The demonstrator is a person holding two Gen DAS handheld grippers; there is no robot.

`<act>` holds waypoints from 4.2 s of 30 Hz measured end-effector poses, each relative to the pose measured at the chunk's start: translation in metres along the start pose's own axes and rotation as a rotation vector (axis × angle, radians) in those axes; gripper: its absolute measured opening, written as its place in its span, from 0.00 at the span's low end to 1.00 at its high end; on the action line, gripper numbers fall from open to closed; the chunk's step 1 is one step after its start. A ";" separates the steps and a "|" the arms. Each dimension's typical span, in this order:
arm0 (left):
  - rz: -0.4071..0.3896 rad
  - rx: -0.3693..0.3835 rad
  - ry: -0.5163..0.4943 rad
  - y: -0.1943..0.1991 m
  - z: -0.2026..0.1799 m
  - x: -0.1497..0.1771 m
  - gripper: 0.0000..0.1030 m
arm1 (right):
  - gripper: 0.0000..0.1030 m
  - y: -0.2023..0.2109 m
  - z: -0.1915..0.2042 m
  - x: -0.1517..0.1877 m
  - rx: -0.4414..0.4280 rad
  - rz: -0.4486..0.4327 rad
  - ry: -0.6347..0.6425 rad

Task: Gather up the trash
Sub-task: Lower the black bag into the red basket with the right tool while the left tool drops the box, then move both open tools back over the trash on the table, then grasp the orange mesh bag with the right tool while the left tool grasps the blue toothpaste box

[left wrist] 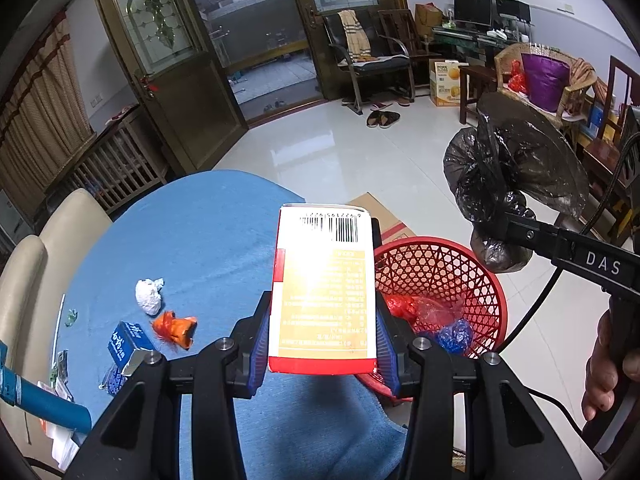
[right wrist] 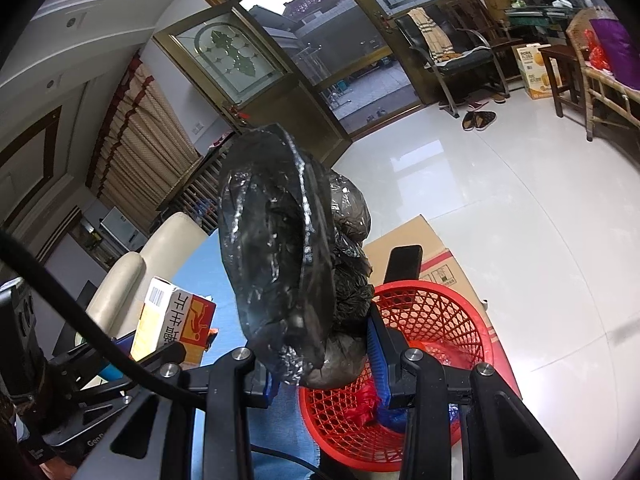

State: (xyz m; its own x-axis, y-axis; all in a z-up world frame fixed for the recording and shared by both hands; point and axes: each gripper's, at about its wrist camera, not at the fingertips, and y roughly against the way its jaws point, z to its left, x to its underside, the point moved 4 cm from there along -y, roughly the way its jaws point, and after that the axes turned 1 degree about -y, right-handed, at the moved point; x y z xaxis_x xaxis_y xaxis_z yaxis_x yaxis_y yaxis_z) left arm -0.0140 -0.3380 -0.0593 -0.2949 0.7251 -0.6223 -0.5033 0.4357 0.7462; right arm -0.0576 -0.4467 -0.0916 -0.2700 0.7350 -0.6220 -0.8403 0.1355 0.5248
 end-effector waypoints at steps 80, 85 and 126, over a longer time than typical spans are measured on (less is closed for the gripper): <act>0.093 -0.008 0.409 -0.013 0.163 0.122 0.59 | 0.63 -0.096 0.071 0.046 0.019 0.250 0.096; 0.115 -0.113 0.495 -0.008 0.229 0.168 0.61 | 0.63 -0.120 0.112 0.060 -0.004 0.306 0.194; 0.289 0.112 0.880 -0.116 0.362 0.189 0.74 | 0.61 -0.338 0.261 0.108 -0.152 0.524 0.688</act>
State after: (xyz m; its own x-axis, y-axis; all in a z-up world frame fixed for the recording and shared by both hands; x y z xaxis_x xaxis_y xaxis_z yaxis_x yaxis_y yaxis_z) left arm 0.2831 -0.0584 -0.1779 -0.9288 0.1686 -0.3299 -0.2467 0.3830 0.8902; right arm 0.3196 -0.2399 -0.1842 -0.8209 0.1075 -0.5609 -0.5693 -0.2328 0.7885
